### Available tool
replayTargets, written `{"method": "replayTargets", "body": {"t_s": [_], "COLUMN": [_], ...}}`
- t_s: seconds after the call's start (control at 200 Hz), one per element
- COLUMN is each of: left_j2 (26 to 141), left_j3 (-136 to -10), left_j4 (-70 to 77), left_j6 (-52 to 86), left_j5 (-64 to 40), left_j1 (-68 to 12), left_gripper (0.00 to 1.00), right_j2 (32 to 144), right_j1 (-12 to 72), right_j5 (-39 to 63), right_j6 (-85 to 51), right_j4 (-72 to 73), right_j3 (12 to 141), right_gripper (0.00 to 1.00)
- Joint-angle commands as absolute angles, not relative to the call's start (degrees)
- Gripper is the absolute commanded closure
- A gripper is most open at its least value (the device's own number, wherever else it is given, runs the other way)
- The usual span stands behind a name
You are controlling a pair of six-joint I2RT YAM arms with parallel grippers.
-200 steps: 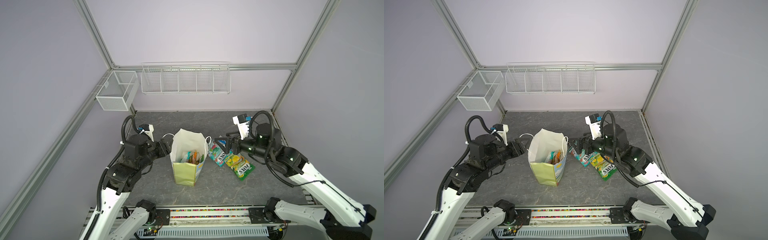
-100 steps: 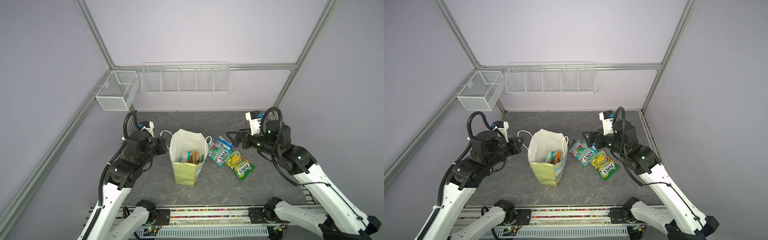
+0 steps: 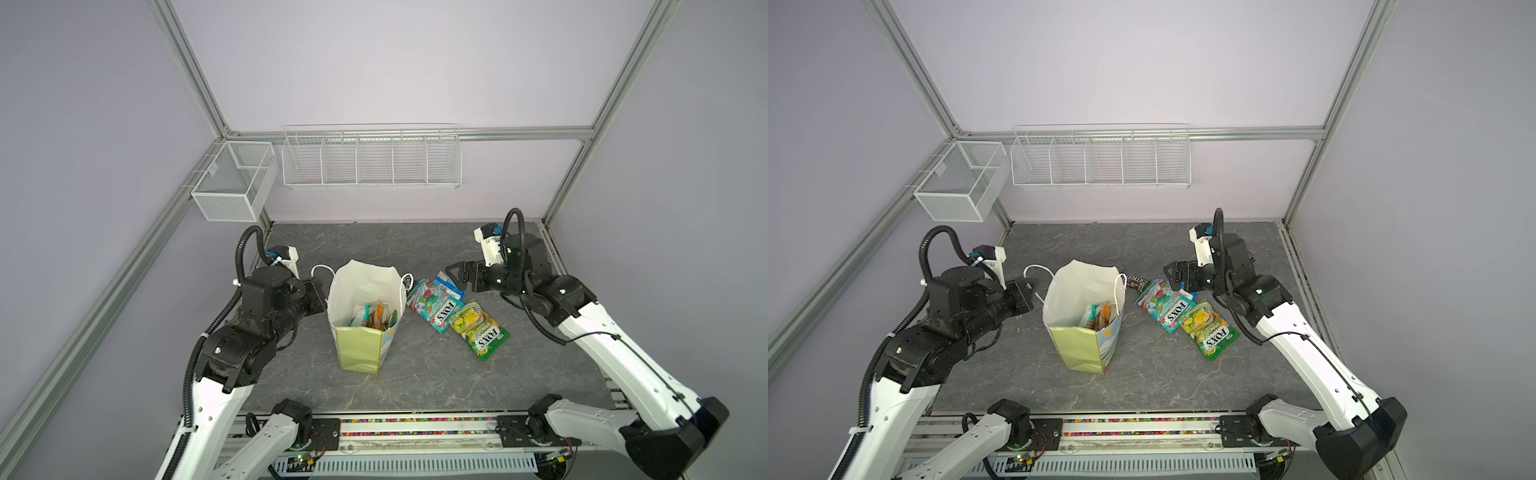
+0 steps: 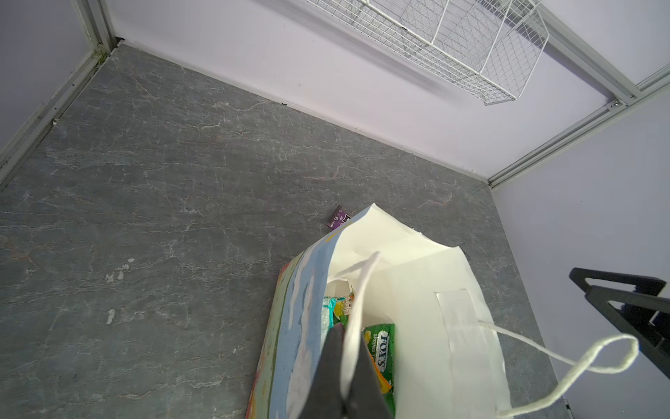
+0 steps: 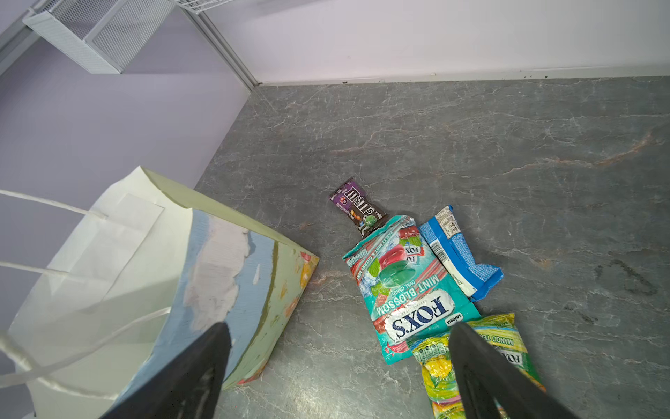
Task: Place the snacks into the paper bag
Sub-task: Move the paper bag to the center of the table.
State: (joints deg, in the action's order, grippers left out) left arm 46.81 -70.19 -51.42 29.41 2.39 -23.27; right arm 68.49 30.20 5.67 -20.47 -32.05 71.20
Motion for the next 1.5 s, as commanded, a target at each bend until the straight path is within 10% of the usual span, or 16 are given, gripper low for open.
{"method": "replayTargets", "body": {"t_s": [0.0,1.495], "left_j2": [45.6,40.4], "left_j3": [-72.9,-69.5], "left_j4": [-50.9,-50.1], "left_j6": [28.8,30.1], "left_j5": [4.1,1.4], "left_j1": [-23.3,-22.5], "left_gripper": [1.0,1.0], "right_j2": [71.1,124.2], "right_j1": [29.3,33.7], "right_j5": [7.7,9.3], "right_j6": [-18.4,-2.8], "right_j4": [-30.4,-37.2], "right_j3": [71.4,102.1], "right_gripper": [0.03,0.13]}}
